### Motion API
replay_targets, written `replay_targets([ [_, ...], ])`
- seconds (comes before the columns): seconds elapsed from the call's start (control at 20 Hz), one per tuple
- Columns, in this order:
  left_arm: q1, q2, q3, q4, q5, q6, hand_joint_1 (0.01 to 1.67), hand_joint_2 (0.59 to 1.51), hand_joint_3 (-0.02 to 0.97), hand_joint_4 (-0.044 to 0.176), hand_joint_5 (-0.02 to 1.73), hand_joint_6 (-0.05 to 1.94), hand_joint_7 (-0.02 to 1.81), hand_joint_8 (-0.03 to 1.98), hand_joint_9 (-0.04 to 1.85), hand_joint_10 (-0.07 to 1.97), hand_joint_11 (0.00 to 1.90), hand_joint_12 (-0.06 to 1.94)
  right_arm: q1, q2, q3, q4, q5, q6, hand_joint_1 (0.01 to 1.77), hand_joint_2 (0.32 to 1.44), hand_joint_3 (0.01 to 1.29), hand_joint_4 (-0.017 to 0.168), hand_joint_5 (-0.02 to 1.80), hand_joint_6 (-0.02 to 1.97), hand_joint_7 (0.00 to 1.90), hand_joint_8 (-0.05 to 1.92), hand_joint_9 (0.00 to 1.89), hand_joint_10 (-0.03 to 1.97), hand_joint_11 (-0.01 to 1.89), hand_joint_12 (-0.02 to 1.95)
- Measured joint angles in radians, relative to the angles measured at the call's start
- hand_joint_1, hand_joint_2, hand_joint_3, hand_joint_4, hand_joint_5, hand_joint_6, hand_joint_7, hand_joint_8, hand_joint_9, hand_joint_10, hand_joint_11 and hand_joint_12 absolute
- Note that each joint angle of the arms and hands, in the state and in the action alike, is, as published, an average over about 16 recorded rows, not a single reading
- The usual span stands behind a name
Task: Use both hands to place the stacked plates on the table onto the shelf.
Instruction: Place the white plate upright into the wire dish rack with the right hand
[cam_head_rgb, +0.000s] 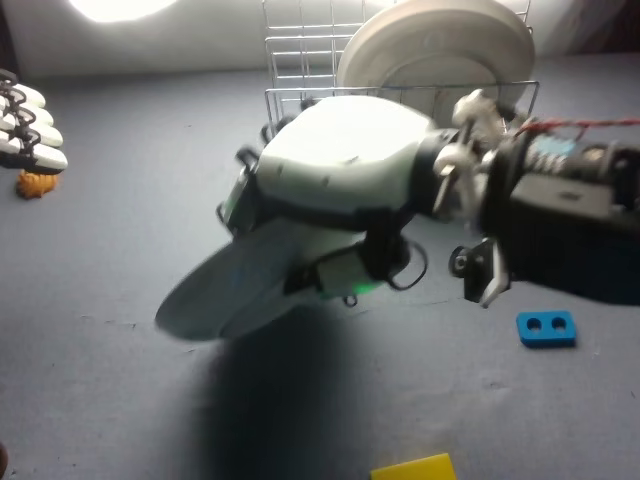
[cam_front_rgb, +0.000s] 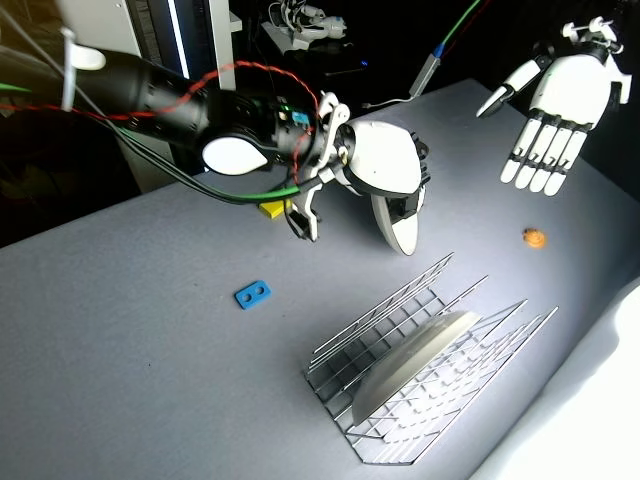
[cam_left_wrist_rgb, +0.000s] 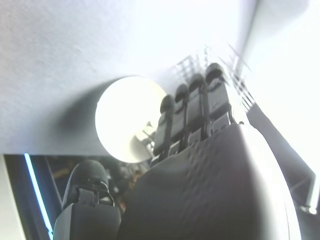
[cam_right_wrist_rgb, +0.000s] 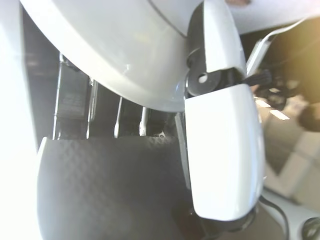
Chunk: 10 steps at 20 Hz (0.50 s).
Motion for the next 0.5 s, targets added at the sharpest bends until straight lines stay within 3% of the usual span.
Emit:
replay_targets([
  [0.2,-0.005,0.001,0.006,0.000,-0.003,-0.008,0.02,1.162,0.018,0.001,0.09,0.02,0.06,0.01,0.04,0.01,0.02,0.04,0.053,0.101,-0.078,0.055,-0.030,0.006,1.24,1.01,0.01,-0.005,0.90,0.98,1.07,0.83,1.23,0.23,0.98,0.84],
  [0.5,-0.005,0.001,0.007,0.003,-0.002,-0.011,0.02,1.163,0.018,0.001,0.09,0.02,0.06,0.01,0.04,0.01,0.03,0.04,0.133,0.223,-0.149,0.102,-0.077,0.047,1.27,1.02,0.01,-0.007,0.90,0.98,1.08,0.84,1.16,0.42,0.96,0.85],
])
